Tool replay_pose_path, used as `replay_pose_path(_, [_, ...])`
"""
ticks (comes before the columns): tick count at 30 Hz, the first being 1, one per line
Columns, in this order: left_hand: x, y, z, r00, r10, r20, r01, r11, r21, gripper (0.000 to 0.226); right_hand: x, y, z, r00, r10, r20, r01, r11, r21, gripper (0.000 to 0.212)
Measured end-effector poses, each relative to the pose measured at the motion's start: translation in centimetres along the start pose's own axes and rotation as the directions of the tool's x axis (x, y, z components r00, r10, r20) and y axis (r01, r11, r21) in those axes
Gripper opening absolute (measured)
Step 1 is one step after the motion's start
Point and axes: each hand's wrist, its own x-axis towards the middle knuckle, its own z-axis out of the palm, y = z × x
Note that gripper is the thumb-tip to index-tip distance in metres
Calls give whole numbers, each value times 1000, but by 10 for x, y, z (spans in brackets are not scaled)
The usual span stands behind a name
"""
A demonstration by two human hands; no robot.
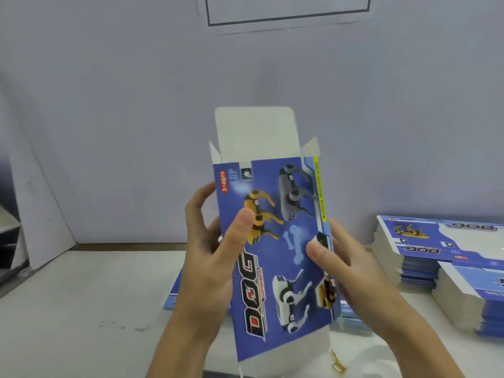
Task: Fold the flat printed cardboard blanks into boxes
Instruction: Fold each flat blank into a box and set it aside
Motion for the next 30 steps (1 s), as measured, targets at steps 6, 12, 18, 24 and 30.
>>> replay_pose_path(6, [1,-6,19,996,26,83,-45,971,236,89,2,-7,-4,986,-138,-98,137,990,-10,85])
replay_pose_path(12, [14,7,33,979,-106,175,59,966,253,70,4,-10,4,918,-259,-301,220,963,-158,64])
replay_pose_path(18, [1,0,42,984,148,-94,-125,969,214,81,1,-16,7,936,-279,-216,221,941,-256,82])
replay_pose_path(24, [-5,11,36,987,151,63,-161,968,192,76,3,-29,19,889,-387,-246,348,918,-188,83])
replay_pose_path(30, [-3,5,33,993,118,0,-116,969,218,62,4,-28,16,903,-380,-201,352,922,-160,75])
